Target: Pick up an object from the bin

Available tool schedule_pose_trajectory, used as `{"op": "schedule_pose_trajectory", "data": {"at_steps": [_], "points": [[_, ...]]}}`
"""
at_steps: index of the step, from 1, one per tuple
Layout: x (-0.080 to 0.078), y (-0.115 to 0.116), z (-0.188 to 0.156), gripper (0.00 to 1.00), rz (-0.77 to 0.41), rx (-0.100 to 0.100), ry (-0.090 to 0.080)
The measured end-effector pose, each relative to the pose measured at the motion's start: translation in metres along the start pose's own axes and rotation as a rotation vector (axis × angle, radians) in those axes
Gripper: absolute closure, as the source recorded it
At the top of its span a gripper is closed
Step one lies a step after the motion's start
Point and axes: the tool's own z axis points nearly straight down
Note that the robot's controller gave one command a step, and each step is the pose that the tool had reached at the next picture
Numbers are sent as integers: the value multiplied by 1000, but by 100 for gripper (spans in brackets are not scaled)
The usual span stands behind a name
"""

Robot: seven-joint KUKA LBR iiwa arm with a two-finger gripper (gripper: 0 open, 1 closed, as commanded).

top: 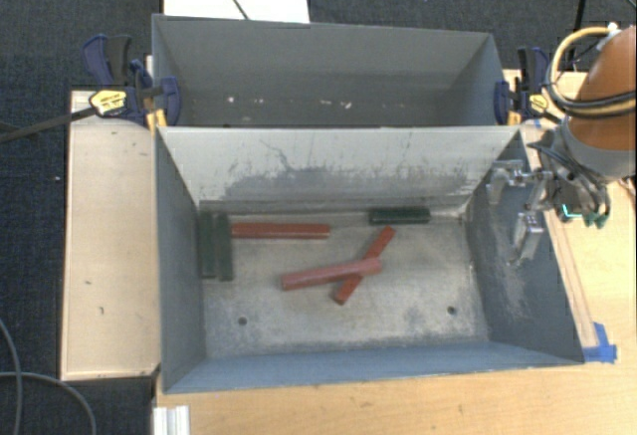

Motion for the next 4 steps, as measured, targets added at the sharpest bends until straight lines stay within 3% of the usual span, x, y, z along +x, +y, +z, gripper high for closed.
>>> {"op": "schedule_pose_trajectory", "data": {"at_steps": [1,2,3,4], "points": [[-2,1,-4,0,-4,2,-8],[39,13,58,0,-90,2,-10],[54,10,87,0,-261,0,-3],[73,8,107,0,-308,2,-8]]}}
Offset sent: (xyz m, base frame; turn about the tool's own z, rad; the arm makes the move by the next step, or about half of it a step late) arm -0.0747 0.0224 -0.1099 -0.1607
